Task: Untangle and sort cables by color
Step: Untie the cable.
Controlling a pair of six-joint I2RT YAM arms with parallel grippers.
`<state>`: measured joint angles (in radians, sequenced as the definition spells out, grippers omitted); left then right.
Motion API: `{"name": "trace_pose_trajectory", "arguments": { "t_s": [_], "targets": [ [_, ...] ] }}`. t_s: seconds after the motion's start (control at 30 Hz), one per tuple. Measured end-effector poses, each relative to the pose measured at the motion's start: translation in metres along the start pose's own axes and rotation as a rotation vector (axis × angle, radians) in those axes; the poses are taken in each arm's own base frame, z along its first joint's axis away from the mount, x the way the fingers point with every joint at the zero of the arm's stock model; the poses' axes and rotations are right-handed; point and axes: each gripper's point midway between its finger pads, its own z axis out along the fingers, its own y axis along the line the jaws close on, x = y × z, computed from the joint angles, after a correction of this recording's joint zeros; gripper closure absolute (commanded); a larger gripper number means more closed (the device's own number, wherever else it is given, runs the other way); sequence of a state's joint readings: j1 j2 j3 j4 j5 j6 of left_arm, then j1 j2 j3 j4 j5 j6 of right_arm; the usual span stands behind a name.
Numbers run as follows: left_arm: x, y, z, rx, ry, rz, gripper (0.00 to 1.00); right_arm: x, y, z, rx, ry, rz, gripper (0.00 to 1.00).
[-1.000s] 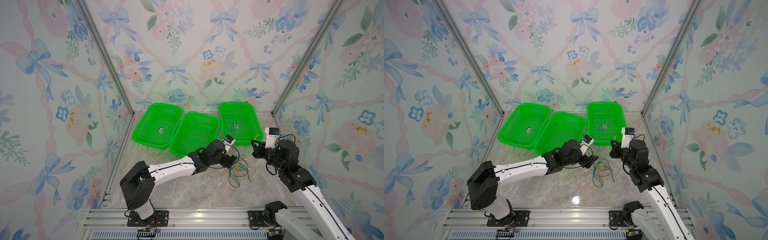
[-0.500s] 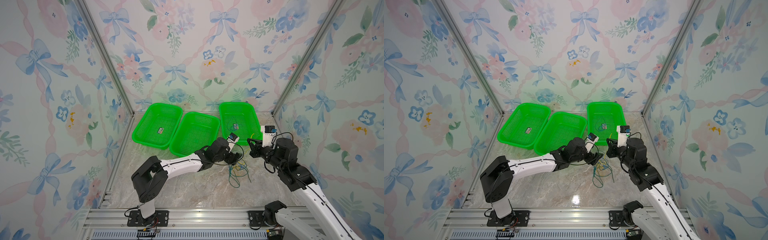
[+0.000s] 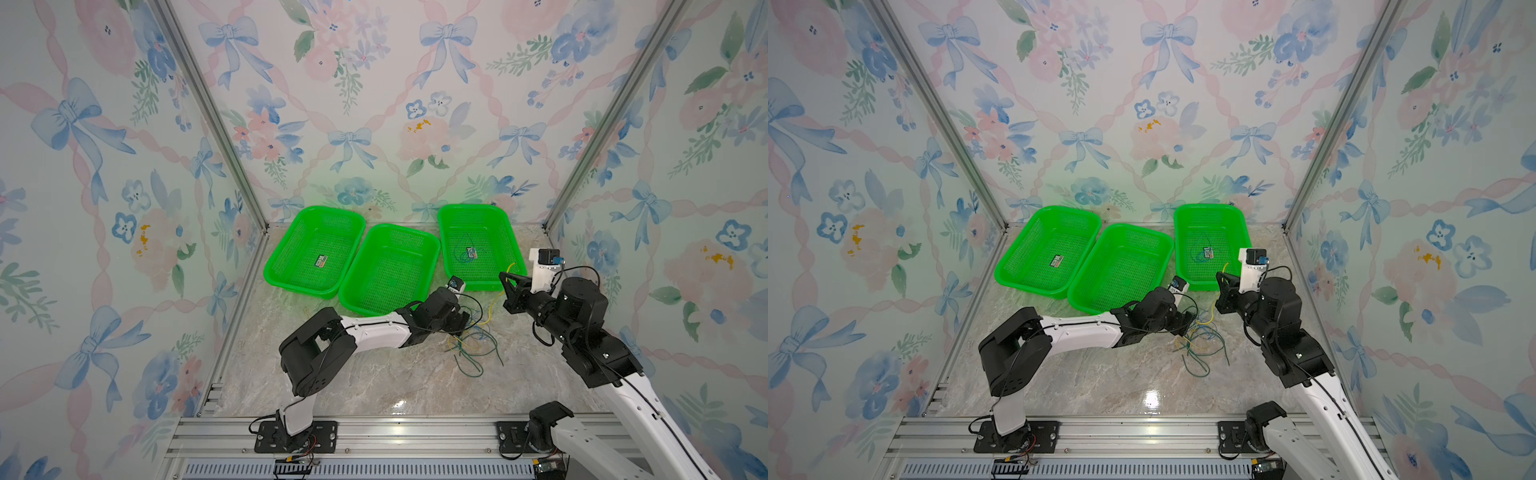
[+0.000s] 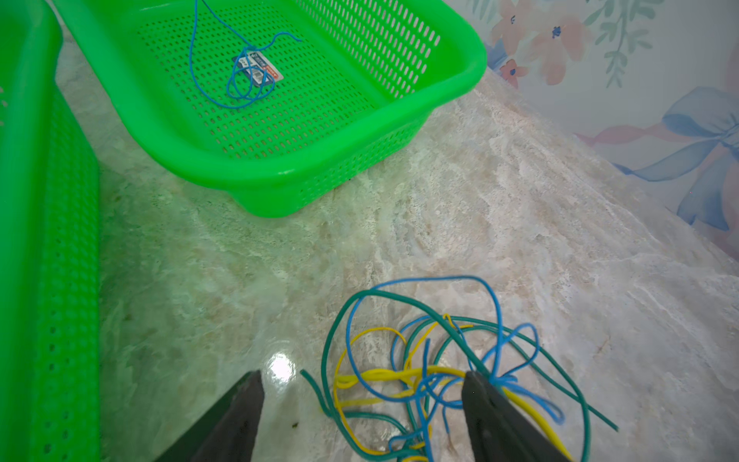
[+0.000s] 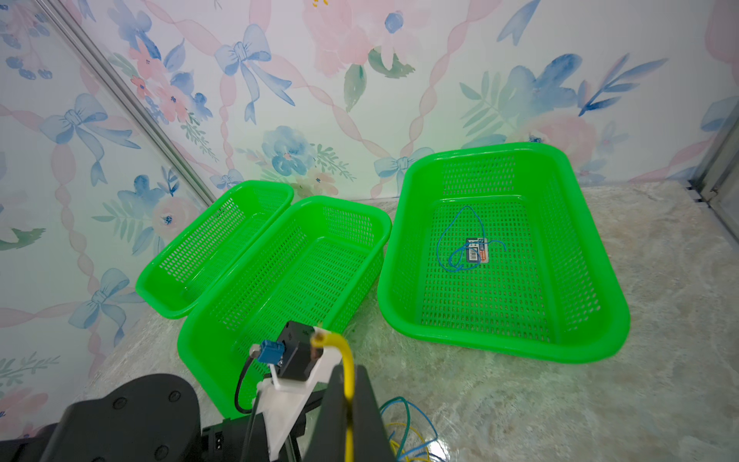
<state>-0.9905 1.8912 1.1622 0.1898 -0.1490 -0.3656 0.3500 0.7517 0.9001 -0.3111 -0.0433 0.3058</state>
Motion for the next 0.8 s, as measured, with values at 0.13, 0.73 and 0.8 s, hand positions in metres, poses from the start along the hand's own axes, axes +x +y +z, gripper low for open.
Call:
{"name": "trace_pose_trajectory", "arguments": {
  "t_s": [0.13,0.73,0.8],
  "targets": [
    [0.018,0.008,0.001,-0.034,0.031,-0.013,0.18,-0.013,-0.005,-0.006,0.023,-0.036,0.004,1.00],
    [0.055,0.026,0.017,-0.124,0.093,-0.026,0.17,-0.125,0.017,-0.059,-0.001,-0.282,0.071,1.00],
    [0.058,0.027,0.018,-0.129,0.096,-0.025,0.17,-0.135,0.019,-0.067,-0.005,-0.306,0.070,1.00]
  ]
}}
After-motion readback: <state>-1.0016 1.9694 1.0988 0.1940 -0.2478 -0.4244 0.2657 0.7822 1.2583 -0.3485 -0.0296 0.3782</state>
